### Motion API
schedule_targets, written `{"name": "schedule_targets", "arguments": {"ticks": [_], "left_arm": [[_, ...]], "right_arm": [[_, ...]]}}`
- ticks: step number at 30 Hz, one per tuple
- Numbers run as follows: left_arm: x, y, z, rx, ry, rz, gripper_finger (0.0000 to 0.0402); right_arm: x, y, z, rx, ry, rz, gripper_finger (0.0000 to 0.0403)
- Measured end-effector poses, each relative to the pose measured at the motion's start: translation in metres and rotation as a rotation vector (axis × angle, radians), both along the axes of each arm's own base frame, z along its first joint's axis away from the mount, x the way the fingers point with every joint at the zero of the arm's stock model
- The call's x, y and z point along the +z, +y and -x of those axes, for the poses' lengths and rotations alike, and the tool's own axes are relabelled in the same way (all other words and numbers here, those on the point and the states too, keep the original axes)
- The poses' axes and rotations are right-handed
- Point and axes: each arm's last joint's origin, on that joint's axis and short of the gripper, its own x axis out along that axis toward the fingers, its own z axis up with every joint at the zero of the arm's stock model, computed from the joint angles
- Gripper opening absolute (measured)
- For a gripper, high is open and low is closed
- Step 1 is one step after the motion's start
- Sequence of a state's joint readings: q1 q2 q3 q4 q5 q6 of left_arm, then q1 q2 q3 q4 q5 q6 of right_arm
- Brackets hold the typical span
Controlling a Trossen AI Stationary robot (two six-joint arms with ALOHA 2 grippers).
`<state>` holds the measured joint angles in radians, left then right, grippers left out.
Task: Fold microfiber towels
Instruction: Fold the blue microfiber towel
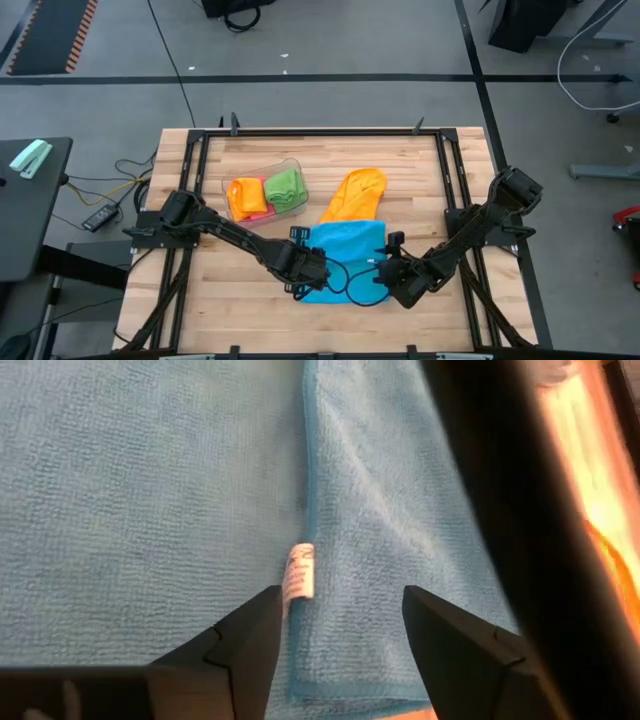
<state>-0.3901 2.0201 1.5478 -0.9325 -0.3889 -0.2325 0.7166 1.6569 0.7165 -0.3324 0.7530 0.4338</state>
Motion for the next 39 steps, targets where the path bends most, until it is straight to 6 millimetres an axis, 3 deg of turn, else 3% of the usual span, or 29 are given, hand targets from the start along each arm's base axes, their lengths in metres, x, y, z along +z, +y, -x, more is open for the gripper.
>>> {"name": "schedule_targets", "arguments": {"ticks": [5, 14, 21, 29, 39], "left_arm": [[0.000, 0.000, 0.000, 0.000, 0.000, 0.000, 0.0006], [0.000, 0.000, 0.000, 0.001, 0.000, 0.000, 0.0027], [0.000, 0.000, 0.000, 0.001, 0.000, 0.000, 0.0006], [0.000, 0.000, 0.000, 0.001, 0.000, 0.000, 0.0029], [0.000, 0.000, -0.001, -0.003, -0.007, 0.002, 0.0006]], "right_arm": [[-0.005, -0.003, 0.004, -0.015, 0.018, -0.018, 0.0205], [-0.014, -0.009, 0.012, -0.066, 0.027, -0.056, 0.0197], [-0.014, -0.010, 0.013, -0.067, 0.036, -0.058, 0.0137], [-0.015, -0.010, 0.013, -0.077, 0.034, -0.067, 0.0071], [0.000, -0.005, 0.007, -0.061, -0.002, -0.094, 0.0051]]}}
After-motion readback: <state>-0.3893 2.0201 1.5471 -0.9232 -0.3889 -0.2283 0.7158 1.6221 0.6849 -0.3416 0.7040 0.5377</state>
